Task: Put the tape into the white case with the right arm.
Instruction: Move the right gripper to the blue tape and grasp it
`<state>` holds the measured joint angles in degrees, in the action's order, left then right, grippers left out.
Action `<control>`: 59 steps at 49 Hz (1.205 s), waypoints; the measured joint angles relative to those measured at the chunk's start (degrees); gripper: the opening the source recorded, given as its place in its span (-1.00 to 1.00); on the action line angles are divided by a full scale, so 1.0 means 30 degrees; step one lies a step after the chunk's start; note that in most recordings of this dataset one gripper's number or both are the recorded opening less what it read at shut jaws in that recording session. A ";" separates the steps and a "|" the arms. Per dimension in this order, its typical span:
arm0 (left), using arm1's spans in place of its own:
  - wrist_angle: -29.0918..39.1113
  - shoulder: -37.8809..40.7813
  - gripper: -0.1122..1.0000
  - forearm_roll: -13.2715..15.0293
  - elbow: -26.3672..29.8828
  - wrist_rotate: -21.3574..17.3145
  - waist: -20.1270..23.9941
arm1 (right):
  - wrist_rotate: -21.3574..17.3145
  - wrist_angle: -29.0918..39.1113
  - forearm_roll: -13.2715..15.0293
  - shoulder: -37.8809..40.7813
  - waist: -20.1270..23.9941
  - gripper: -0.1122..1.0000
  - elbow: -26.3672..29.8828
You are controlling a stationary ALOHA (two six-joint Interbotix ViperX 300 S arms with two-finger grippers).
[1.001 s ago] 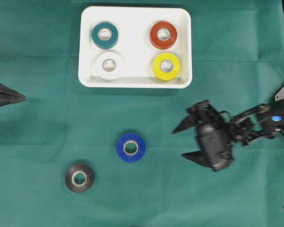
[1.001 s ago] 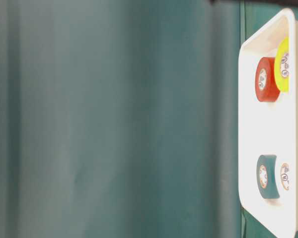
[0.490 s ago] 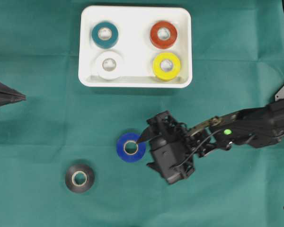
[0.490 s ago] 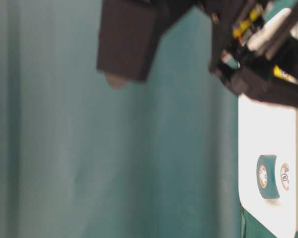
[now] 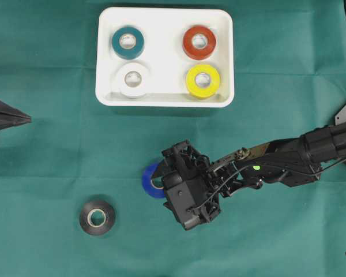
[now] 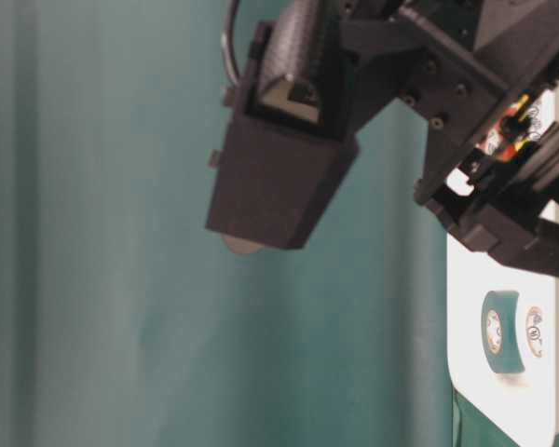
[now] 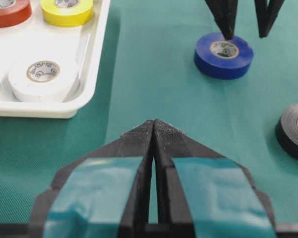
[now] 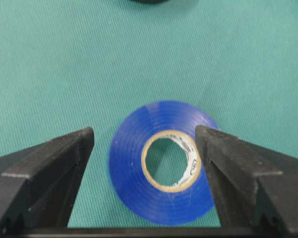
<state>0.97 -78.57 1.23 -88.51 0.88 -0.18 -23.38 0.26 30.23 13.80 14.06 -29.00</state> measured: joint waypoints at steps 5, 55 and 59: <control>0.0000 0.0000 -0.79 0.0000 0.0000 0.0000 0.0000 | 0.0000 0.0527 0.0000 0.0176 0.0059 0.10 0.0000; 0.0000 -0.0029 -0.79 0.0000 -0.0029 0.0000 0.0000 | -0.0088 0.4043 0.0000 0.1406 0.0762 0.01 0.1494; 0.0029 0.0000 -0.79 0.0000 -0.0029 0.0000 0.0000 | -0.0088 0.3809 0.0000 0.1494 0.0791 -0.26 0.1494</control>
<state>1.05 -78.57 1.23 -88.59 0.88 -0.18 -23.64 11.69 30.23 18.28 16.44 -24.52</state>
